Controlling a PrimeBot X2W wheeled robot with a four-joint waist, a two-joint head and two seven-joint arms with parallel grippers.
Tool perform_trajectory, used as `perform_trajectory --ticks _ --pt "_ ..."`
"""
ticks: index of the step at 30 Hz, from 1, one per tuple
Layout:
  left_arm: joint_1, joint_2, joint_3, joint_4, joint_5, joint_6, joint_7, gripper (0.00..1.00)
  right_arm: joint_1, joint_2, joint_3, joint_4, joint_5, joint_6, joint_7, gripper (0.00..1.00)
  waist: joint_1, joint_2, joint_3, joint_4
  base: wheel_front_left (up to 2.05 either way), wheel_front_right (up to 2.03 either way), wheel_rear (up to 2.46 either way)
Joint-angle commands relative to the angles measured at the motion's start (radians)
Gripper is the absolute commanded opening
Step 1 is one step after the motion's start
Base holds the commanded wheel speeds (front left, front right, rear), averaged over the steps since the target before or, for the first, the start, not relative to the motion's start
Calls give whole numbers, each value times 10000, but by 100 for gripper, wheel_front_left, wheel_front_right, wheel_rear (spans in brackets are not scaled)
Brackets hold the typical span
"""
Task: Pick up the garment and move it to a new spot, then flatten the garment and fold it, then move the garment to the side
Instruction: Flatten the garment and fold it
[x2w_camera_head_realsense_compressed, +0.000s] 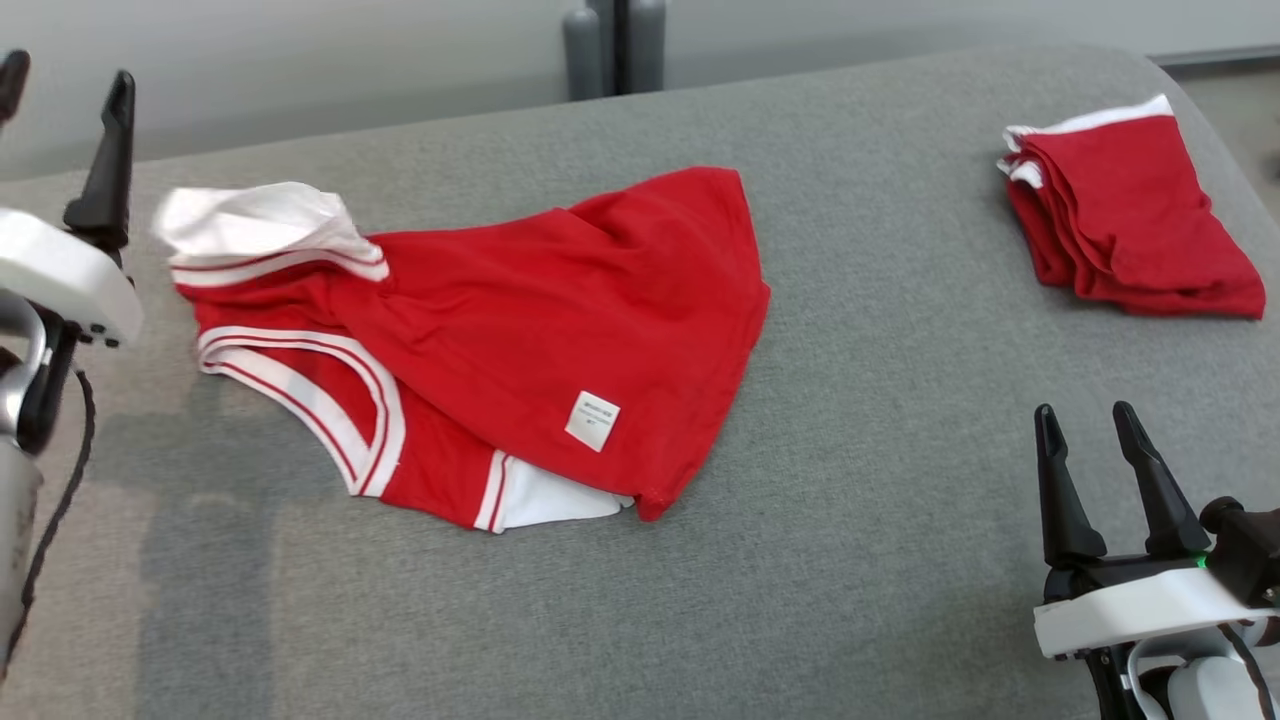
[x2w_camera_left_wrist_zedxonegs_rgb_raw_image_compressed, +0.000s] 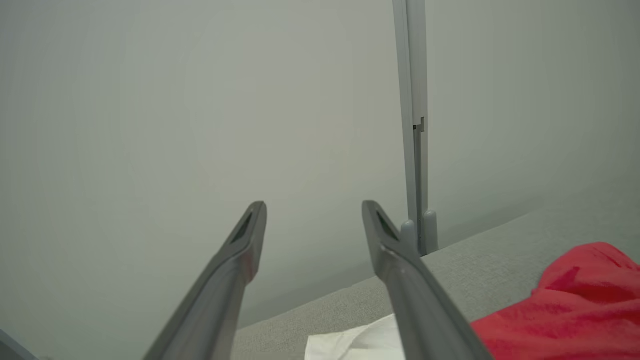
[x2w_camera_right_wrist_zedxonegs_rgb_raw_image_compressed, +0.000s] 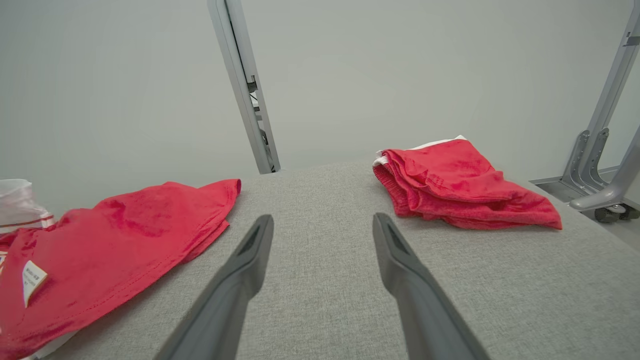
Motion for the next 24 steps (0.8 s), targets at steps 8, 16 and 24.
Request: perform_trajectory --ticks 8,16,24 --pt "1307 -414 427 -774 -472 403 -784 100 305 -1 -28 7 -90 2 -51 100 0 0 -715 654 0 0 0" --pt "3636 -1107 1085 -2833 -586 1231 -973 100 586 58 -47 -19 -131 2 -51 100 0 0 -1186 1149 0 0 0" --pt "5463 -1729 1416 -4037 -372 1531 -966 100 740 29 17 35 -128 2 -51 100 0 0 -1486 1507 0 0 0"
